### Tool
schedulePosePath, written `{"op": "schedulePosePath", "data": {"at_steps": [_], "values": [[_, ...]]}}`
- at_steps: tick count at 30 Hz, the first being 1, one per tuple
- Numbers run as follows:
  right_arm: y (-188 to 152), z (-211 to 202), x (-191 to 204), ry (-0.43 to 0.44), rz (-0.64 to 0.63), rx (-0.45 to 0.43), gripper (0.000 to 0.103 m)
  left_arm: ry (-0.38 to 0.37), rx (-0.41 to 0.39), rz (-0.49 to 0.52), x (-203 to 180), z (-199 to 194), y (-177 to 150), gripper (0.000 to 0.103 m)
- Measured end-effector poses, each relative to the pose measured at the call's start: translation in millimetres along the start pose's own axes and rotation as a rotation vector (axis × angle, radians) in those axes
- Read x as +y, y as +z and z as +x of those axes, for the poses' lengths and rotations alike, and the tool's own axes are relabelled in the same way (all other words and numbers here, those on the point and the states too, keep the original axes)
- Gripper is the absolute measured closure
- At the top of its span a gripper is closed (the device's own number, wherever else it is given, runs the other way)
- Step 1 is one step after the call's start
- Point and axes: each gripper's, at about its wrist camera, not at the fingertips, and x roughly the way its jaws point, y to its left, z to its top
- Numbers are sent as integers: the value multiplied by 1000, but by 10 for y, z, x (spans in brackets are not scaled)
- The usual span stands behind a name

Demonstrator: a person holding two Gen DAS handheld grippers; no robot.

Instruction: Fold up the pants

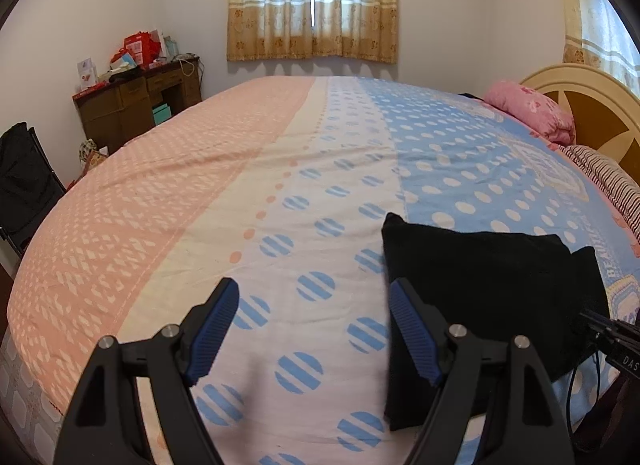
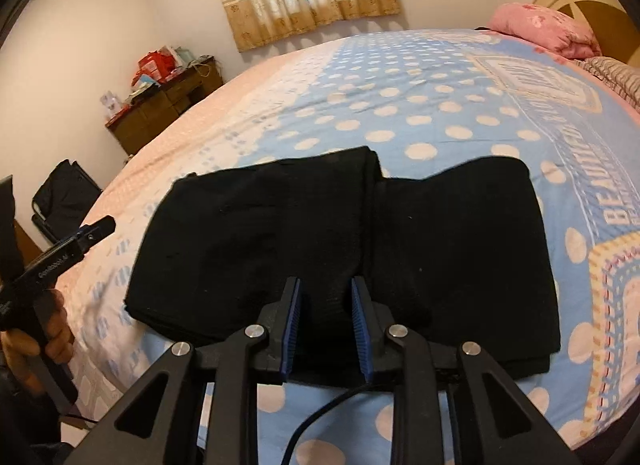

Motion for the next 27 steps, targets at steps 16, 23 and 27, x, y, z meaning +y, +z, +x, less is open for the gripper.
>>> {"op": "schedulePosePath", "data": {"at_steps": [16, 23, 27], "values": [[28, 99, -24, 67, -14, 8, 96, -1, 10, 17, -103, 7, -18, 22], [175, -327, -156, 43, -56, -65, 97, 12, -1, 8, -85, -14, 27, 22], [74, -159, -331, -30, -57, 18, 97, 4, 19, 27, -167, 34, -13, 22]]}}
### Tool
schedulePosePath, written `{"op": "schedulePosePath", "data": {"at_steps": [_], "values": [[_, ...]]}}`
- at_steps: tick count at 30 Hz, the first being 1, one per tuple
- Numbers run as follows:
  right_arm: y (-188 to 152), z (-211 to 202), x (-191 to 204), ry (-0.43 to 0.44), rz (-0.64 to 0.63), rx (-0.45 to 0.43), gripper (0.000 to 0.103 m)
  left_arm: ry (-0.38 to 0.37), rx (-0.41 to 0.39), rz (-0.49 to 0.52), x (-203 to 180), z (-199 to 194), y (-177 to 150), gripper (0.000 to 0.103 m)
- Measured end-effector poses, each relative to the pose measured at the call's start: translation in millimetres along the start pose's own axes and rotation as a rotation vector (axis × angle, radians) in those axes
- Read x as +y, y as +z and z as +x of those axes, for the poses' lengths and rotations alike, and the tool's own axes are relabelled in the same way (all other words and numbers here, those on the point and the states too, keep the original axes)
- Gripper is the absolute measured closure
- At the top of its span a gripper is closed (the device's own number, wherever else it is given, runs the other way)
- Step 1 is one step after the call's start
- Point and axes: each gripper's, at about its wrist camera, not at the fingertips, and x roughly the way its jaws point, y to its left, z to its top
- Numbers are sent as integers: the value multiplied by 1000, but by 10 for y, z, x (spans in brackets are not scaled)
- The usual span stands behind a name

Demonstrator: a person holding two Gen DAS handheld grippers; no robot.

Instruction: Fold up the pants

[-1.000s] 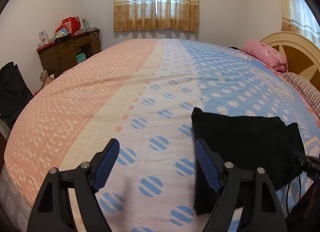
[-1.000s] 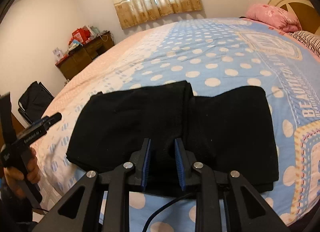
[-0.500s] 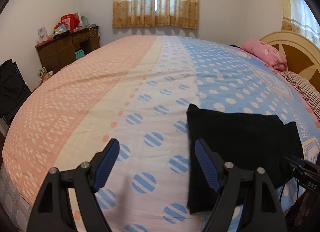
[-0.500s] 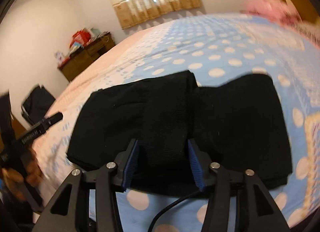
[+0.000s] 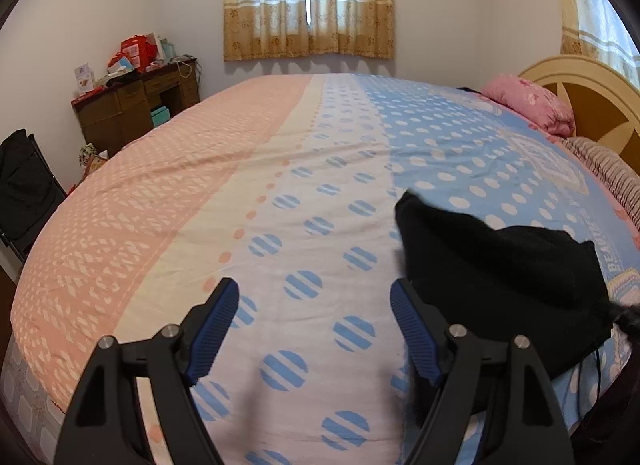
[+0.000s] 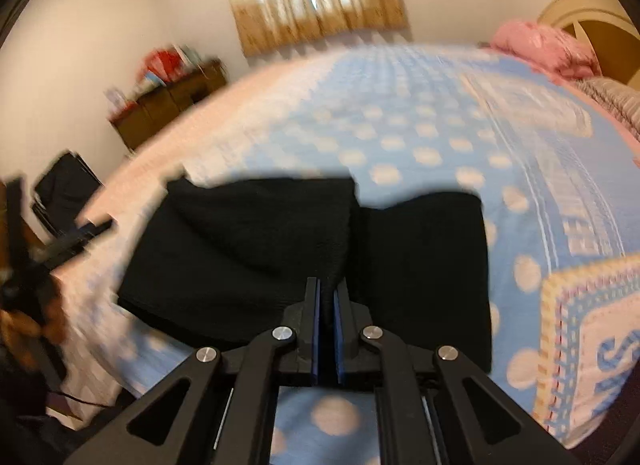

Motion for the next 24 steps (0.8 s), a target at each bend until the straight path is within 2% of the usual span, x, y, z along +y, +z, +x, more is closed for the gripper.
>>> {"op": "schedulePosePath", "data": {"at_steps": [1, 3, 8, 10, 11, 13, 14, 18, 20, 21, 22, 24], "values": [[-78, 125, -43, 7, 17, 30, 97, -3, 7, 6, -25, 17, -14, 22], [-129, 136, -63, 18, 30, -13, 96, -4, 30, 26, -106, 70, -55, 22], [-69, -19, -221, 119, 143, -24, 91, 37, 75, 110, -251, 180, -155, 22], [-13, -170, -308, 161, 189, -71, 85, 63, 81, 126, -265, 205, -184, 22], [11, -208, -323, 175, 195, -91, 79, 69, 88, 127, -265, 222, -191, 22], [72, -227, -353, 198, 208, -131, 33, 70, 111, 116, -253, 252, -198, 22], [93, -212, -342, 199, 208, -149, 30, 68, 114, 107, -237, 246, -198, 22], [176, 82, -287, 223, 192, -113, 33, 94, 83, 85, -147, 163, -161, 22], [165, 255, -191, 205, 152, -87, 46, 98, 62, 52, -53, 117, -113, 22], [147, 352, -122, 174, 120, -58, 51, 102, 53, 30, 13, 89, -86, 22], [115, 439, -49, 123, 88, -38, 51, 105, 48, 16, 56, 72, -70, 22], [52, 427, 56, 72, 50, -73, 51, 111, 39, -7, 124, 54, -46, 22]]}}
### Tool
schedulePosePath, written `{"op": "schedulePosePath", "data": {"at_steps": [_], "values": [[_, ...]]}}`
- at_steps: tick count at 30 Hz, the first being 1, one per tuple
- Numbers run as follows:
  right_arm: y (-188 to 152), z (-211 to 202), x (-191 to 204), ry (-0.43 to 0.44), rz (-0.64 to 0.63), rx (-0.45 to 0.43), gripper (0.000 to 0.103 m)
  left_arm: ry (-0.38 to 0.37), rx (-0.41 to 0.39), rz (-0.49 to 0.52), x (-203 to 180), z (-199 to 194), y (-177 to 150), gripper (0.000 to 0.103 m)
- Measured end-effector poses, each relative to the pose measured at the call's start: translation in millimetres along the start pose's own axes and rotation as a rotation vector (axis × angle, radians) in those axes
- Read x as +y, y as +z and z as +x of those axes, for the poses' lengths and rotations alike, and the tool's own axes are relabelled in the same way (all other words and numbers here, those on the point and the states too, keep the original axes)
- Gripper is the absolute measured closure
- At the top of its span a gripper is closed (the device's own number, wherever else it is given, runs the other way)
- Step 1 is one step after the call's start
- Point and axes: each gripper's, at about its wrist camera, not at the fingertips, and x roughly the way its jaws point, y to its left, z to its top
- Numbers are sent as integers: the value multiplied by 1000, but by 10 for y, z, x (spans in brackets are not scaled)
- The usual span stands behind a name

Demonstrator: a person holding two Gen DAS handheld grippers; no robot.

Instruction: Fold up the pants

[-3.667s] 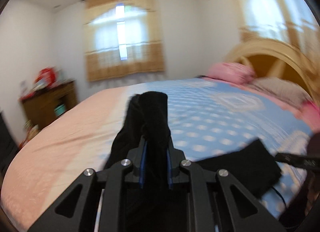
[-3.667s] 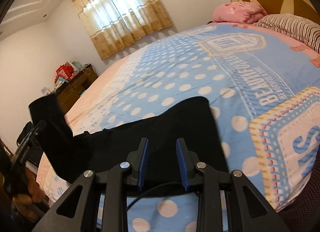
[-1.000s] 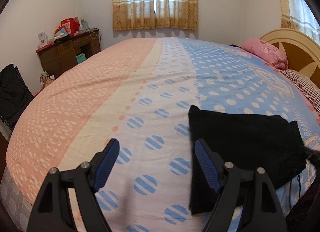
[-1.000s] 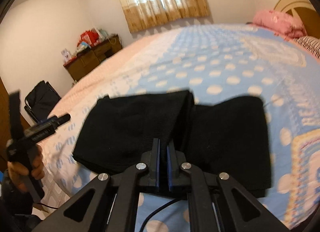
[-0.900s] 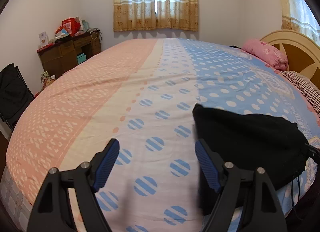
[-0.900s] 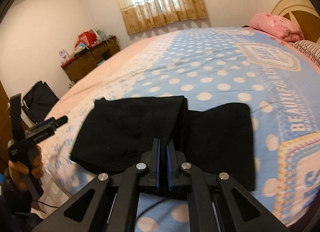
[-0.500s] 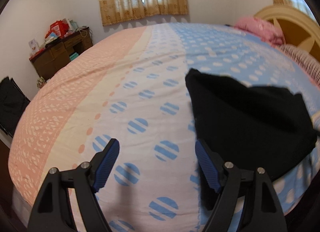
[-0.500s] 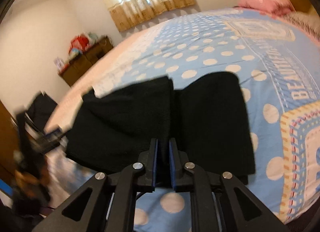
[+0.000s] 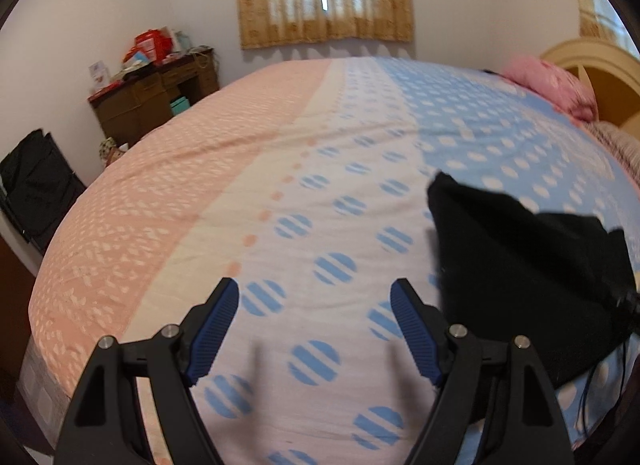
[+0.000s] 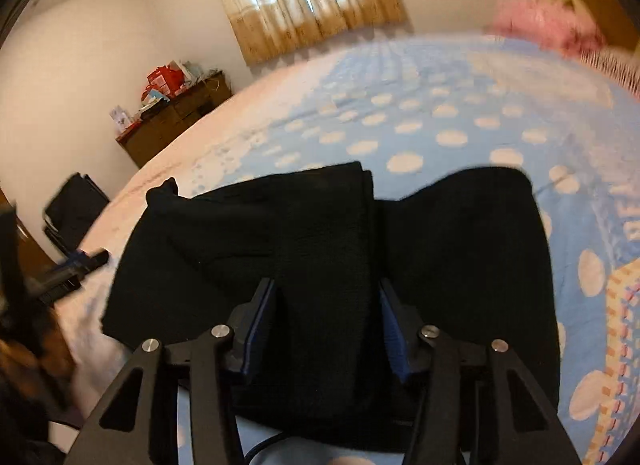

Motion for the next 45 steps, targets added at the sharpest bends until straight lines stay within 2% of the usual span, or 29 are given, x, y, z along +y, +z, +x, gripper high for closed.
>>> {"op": "schedulePosePath", "data": {"at_steps": [2, 4, 6, 12, 14, 17, 20, 21, 22, 23, 28, 30, 32, 34, 35, 36, 37, 38, 41, 44, 45], "values": [[-26, -3, 66, -21, -7, 11, 56, 0, -2, -22, 51, 2, 6, 22], [-24, -19, 117, -1, -7, 36, 74, -13, 6, -36, 62, 34, 5, 22], [-5, -76, 153, 10, -17, 44, 79, -24, 13, -42, 53, 56, 8, 22], [257, -593, 343, 7, -132, -41, 80, -19, -21, -16, 35, -26, 69, 22], [357, -791, 343, -57, -187, -63, 80, -24, -42, -10, 10, -51, 112, 22], [387, -796, 116, -98, -194, -2, 80, -37, -51, 8, -75, -38, 150, 22], [162, -404, -279, -163, -118, 97, 78, -63, -48, 30, -229, -14, 163, 22], [85, -292, -351, -185, -108, 126, 72, -76, -47, 49, -305, -14, 154, 22], [-15, -230, -429, -169, -90, 107, 67, -80, -45, 64, -357, -15, 147, 22], [-48, -275, -446, -150, -80, 51, 66, -82, -41, 80, -406, -11, 137, 22], [41, -444, -421, -160, -62, 47, 64, -106, -48, 134, -602, -34, 133, 22], [128, -683, -394, -196, -63, -22, 64, -106, -76, 153, -650, -64, 186, 22], [212, -998, -338, -241, -89, -131, 64, -107, -90, 162, -695, -60, 253, 22], [339, -1152, -260, -227, -119, -185, 65, -129, -94, 160, -782, -31, 347, 21], [399, -1142, -229, -208, -124, -185, 68, -150, -92, 165, -852, -14, 385, 21], [453, -1081, -201, -177, -121, -174, 80, -165, -92, 175, -924, 5, 404, 21], [502, -967, -189, -124, -109, -149, 88, -170, -93, 187, -990, 23, 414, 21], [522, -847, -170, -97, -101, -129, 88, -165, -91, 202, -1065, 53, 430, 21], [562, -366, -143, -94, -107, -52, 88, -132, -70, 215, -1226, 193, 457, 21], [451, 73, -329, -203, -48, 55, 91, -56, 5, 219, -1278, 469, 412, 16], [428, 63, -408, -198, -17, 14, 95, -18, 47, 205, -1260, 597, 386, 13]]}}
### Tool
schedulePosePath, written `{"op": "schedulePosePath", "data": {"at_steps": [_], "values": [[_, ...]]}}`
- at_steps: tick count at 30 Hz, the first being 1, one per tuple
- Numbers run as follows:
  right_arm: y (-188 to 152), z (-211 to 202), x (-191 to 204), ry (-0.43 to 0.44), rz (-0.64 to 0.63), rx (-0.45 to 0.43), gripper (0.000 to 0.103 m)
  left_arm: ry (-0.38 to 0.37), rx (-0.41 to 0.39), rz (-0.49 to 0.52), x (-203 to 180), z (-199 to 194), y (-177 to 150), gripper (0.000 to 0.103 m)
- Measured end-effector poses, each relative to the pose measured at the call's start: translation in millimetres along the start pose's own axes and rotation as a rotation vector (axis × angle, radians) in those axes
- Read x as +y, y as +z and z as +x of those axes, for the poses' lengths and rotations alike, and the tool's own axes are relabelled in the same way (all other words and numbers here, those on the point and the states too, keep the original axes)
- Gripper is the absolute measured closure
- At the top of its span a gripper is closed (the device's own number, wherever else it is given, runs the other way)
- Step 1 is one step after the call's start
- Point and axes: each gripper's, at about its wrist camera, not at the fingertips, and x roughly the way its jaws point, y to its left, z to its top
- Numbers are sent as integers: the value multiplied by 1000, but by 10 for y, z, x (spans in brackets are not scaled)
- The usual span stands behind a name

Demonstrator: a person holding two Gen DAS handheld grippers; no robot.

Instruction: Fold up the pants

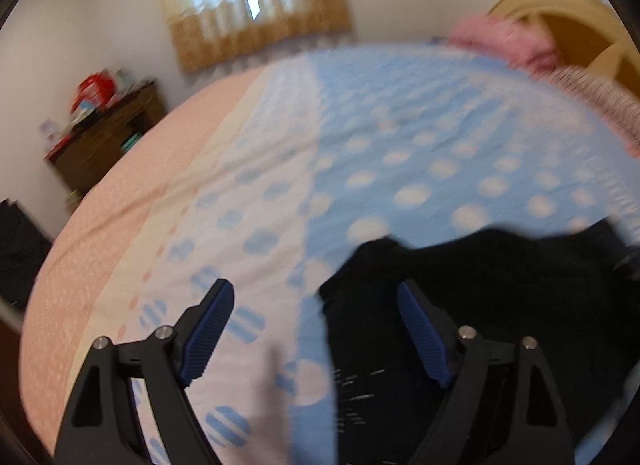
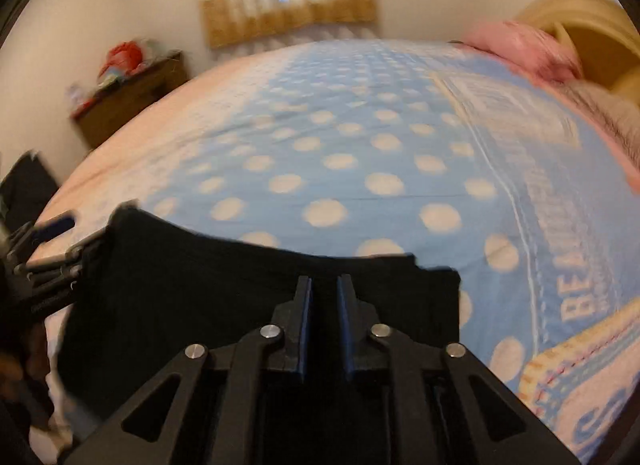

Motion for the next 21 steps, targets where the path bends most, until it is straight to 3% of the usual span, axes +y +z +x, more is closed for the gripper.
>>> {"op": "schedulePosePath", "data": {"at_steps": [2, 5, 9, 12, 15, 18, 21], "values": [[21, 25, -95, -1, 61, -26, 95, -13, 25, -68, 80, 100, -27, 1], [44, 65, -153, 21, 135, -28, 95, -52, 71, -160, 199, 165, -49, 0], [45, 30, -138, 36, 113, -39, 94, -50, 26, -119, 183, -12, -119, 0], [18, -306, -113, 74, 114, -90, 91, -45, -24, -104, 218, -260, -146, 1], [-128, -676, 56, 92, 23, -117, 91, -65, -77, -100, 196, -489, -207, 1], [-329, -768, 152, 75, -28, -75, 90, -85, -77, -66, 74, -534, -310, 1], [-579, -645, 143, 50, -26, 5, 90, -59, -12, -19, -52, -381, -420, 1]]}}
